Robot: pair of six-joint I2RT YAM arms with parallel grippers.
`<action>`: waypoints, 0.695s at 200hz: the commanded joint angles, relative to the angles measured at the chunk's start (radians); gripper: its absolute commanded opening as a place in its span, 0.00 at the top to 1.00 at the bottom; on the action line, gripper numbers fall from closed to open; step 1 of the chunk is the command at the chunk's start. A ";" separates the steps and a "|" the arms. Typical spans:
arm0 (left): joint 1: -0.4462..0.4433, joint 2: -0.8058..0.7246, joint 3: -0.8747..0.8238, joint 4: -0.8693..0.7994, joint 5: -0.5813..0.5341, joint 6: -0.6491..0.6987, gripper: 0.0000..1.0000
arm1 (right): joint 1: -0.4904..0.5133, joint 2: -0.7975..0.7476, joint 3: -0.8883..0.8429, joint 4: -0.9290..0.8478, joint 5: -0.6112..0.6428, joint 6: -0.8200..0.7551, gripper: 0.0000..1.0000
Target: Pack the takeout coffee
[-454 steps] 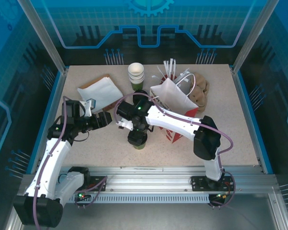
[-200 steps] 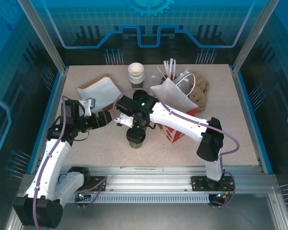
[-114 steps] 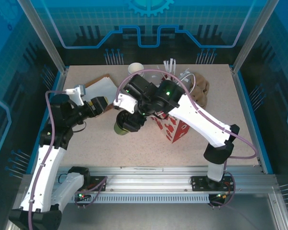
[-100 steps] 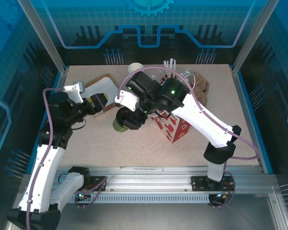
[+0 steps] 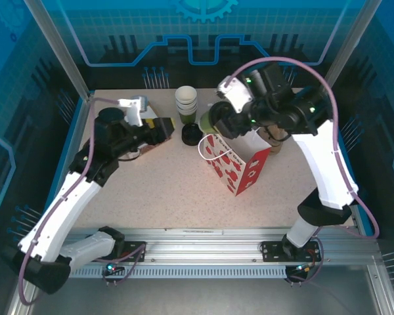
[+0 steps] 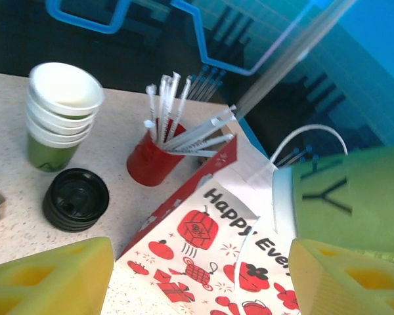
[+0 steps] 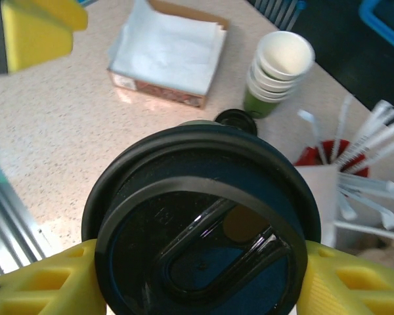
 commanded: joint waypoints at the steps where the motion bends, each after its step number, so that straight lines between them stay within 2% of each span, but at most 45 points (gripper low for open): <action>1: -0.077 0.108 0.106 0.017 -0.023 0.138 0.28 | -0.058 -0.052 -0.035 -0.029 0.011 0.030 0.57; 40: -0.158 0.347 0.311 -0.087 -0.006 0.315 0.29 | -0.108 -0.087 -0.131 -0.037 0.059 0.042 0.58; 91: -0.175 0.598 0.561 -0.240 0.044 0.465 0.33 | -0.120 -0.128 -0.273 -0.023 0.106 0.052 0.59; 139: -0.178 0.783 0.765 -0.362 0.082 0.540 0.39 | -0.153 -0.147 -0.336 -0.016 0.102 0.049 0.60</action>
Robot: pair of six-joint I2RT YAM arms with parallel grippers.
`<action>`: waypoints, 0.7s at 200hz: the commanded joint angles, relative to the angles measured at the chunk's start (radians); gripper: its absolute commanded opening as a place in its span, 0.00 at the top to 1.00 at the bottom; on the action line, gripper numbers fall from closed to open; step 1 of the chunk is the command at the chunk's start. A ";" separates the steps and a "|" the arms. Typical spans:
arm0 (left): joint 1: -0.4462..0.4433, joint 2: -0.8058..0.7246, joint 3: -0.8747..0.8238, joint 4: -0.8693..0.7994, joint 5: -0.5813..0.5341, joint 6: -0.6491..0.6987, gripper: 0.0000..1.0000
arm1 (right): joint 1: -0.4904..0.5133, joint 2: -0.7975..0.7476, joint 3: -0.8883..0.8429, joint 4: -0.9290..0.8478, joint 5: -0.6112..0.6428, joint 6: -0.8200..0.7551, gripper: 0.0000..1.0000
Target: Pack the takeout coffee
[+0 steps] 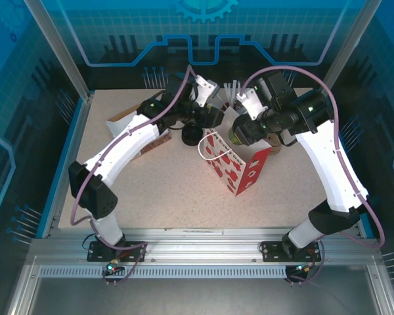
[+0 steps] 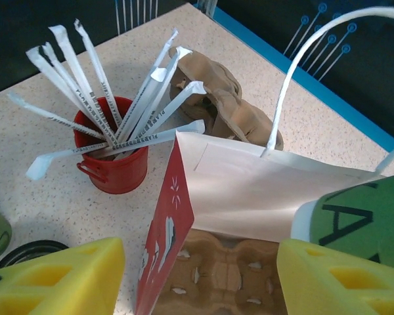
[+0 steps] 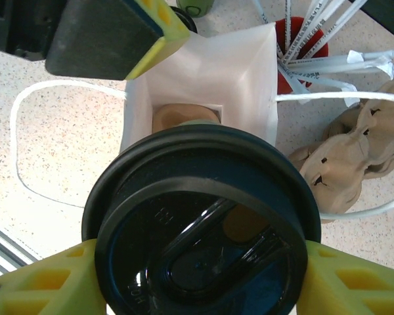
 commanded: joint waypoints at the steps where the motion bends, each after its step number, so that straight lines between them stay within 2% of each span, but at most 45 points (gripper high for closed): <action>1: -0.011 0.067 0.111 -0.110 0.042 0.076 0.40 | -0.027 -0.040 -0.020 -0.005 0.013 0.012 0.60; 73: -0.013 0.212 0.286 -0.224 0.059 0.121 0.56 | -0.044 -0.015 -0.055 -0.014 0.012 0.006 0.60; 140: -0.014 0.261 0.349 -0.264 0.042 0.162 0.68 | -0.038 0.036 -0.050 -0.035 0.000 -0.011 0.61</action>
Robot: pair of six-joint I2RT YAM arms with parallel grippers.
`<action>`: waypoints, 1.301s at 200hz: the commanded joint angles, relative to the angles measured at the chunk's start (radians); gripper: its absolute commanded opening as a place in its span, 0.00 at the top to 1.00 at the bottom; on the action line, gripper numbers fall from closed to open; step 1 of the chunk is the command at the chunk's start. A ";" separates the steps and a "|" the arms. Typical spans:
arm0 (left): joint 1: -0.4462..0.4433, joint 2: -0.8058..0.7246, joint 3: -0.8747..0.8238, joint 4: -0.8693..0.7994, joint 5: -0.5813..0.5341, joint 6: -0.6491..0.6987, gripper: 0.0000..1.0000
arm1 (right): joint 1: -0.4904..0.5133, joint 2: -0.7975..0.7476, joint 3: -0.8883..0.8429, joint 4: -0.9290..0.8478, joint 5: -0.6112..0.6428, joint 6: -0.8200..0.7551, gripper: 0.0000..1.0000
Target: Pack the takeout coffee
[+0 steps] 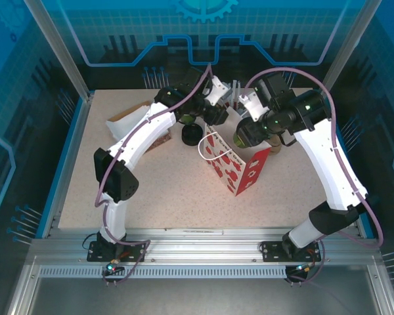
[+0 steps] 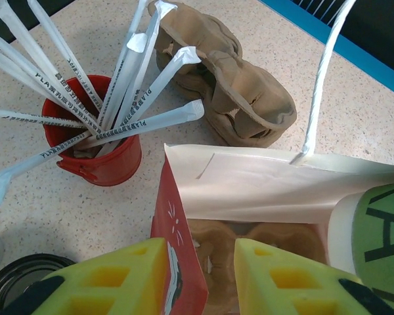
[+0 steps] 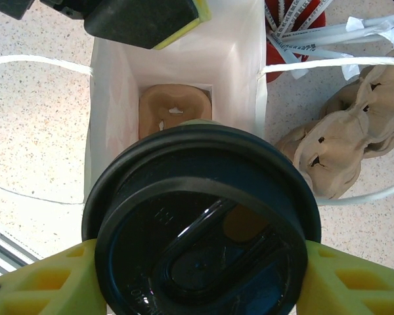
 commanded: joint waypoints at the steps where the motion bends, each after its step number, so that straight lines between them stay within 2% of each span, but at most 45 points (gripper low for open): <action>1: -0.006 0.023 0.045 -0.044 0.008 0.036 0.68 | -0.006 0.029 0.001 -0.033 -0.005 -0.010 0.61; 70: -0.006 0.042 0.074 -0.062 0.006 0.053 0.78 | 0.009 0.102 0.050 -0.073 -0.010 -0.022 0.62; 166: -0.005 0.042 0.069 -0.056 0.014 0.036 0.92 | 0.033 0.135 0.025 -0.101 -0.028 -0.037 0.62; 260: -0.004 0.035 0.065 -0.056 0.003 0.029 0.96 | 0.045 0.137 -0.039 -0.093 0.003 -0.026 0.62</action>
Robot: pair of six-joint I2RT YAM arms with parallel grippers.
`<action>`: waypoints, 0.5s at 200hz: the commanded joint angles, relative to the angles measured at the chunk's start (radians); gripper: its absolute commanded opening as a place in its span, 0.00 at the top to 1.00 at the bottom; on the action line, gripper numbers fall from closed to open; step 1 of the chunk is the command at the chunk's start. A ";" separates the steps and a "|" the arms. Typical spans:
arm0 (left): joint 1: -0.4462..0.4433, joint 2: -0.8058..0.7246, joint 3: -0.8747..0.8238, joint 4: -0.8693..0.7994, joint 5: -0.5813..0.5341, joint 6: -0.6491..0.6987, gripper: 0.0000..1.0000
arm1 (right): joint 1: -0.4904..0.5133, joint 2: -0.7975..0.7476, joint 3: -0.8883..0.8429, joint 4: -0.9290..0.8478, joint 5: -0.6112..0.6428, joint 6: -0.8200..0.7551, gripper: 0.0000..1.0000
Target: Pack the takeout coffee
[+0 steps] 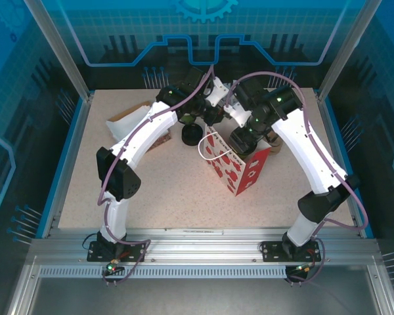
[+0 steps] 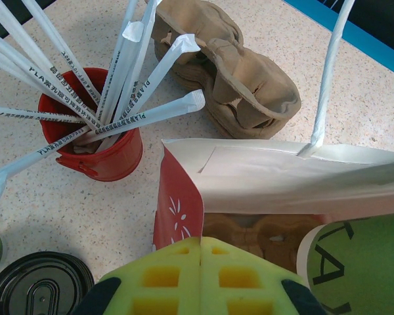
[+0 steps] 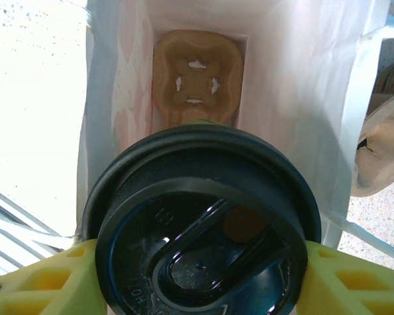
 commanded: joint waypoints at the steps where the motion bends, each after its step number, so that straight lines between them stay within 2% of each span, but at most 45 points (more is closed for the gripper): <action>1: -0.004 0.007 0.026 -0.013 0.003 -0.004 0.96 | 0.004 0.008 -0.026 -0.022 0.012 -0.006 0.62; 100: -0.003 -0.008 0.000 0.008 0.001 0.001 0.97 | -0.038 0.011 -0.103 0.015 -0.054 -0.009 0.62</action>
